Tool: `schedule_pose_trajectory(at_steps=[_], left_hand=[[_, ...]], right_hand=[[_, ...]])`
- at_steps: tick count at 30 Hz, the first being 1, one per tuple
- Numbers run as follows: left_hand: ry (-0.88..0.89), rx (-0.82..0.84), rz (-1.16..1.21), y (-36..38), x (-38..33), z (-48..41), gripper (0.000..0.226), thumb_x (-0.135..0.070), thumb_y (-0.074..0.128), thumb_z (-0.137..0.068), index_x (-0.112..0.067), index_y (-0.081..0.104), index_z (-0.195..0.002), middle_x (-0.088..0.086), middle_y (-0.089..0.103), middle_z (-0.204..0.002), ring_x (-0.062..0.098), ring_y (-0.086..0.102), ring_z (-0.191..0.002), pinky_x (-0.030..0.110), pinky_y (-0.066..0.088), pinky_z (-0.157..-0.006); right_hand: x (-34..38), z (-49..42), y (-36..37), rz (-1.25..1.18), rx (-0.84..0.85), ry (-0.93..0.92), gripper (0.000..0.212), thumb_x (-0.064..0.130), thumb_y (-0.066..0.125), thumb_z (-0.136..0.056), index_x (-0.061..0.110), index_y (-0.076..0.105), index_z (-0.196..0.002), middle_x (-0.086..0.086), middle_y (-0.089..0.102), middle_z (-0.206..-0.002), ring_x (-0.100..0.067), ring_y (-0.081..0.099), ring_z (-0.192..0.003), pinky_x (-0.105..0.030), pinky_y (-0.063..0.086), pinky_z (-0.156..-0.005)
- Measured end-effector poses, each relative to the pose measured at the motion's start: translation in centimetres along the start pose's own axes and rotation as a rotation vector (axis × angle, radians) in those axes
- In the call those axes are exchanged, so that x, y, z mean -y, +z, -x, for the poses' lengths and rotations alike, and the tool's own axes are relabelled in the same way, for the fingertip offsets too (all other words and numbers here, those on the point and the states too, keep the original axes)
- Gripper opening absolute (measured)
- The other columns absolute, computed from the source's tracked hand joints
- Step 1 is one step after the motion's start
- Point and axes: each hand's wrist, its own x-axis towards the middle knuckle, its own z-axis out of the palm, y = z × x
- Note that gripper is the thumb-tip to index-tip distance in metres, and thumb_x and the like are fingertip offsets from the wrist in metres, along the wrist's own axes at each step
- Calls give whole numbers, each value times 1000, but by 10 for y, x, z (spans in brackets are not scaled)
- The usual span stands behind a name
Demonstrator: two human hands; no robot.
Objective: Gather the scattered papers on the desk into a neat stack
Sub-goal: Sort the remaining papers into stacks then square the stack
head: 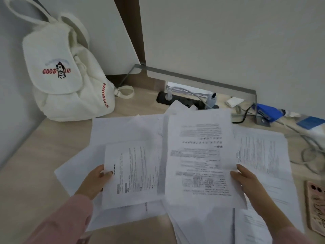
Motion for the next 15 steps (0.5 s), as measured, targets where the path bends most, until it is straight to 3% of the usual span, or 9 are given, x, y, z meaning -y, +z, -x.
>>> schedule_pose_trajectory(at_steps=[2, 6, 9, 12, 15], left_hand=[[4, 34, -22, -2, -1, -3, 21, -11, 48, -94, -13, 54, -114, -2, 64, -89, 15, 62, -80, 25, 46, -62], [61, 136, -138, -7, -21, -4, 19, -11, 49, -94, -18, 55, -110, -2, 65, -91, 11, 63, -79, 18, 44, -57], [153, 185, -219, -4, -39, -2, 15, -15, 47, -95, -24, 57, -104, -3, 65, -93, 7, 62, -78, 13, 42, -53], [241, 172, -218, 4, -53, 0, 12, -21, 48, -95, -23, 60, -96, -5, 64, -83, 4, 57, -66, 7, 37, -45], [283, 174, -128, 18, -62, 3, 13, -27, 50, -93, -24, 63, -89, -7, 64, -79, 1, 57, -61, 7, 38, -47]], right_hand=[[7, 2, 2, 268, 31, -42, 18, 11, 43, -96, 18, 59, -98, -5, 62, -103, -22, 57, -92, -37, 43, -92], [27, 1, 2, 807, 176, -160, 27, 19, 37, -98, 28, 57, -114, -2, 63, -118, -21, 59, -105, -32, 42, -90], [44, 3, 6, 1045, 183, -249, 36, 17, 33, -99, 21, 51, -130, -2, 57, -131, -21, 55, -115, -28, 40, -93], [59, 10, 20, 1237, 144, -416, 33, 12, 34, -96, 21, 57, -118, -4, 65, -107, -19, 56, -88, -25, 39, -72], [69, 16, 47, 1382, 97, -561, 36, 5, 37, -90, 21, 54, -118, -3, 50, -87, -21, 49, -77, -25, 33, -68]])
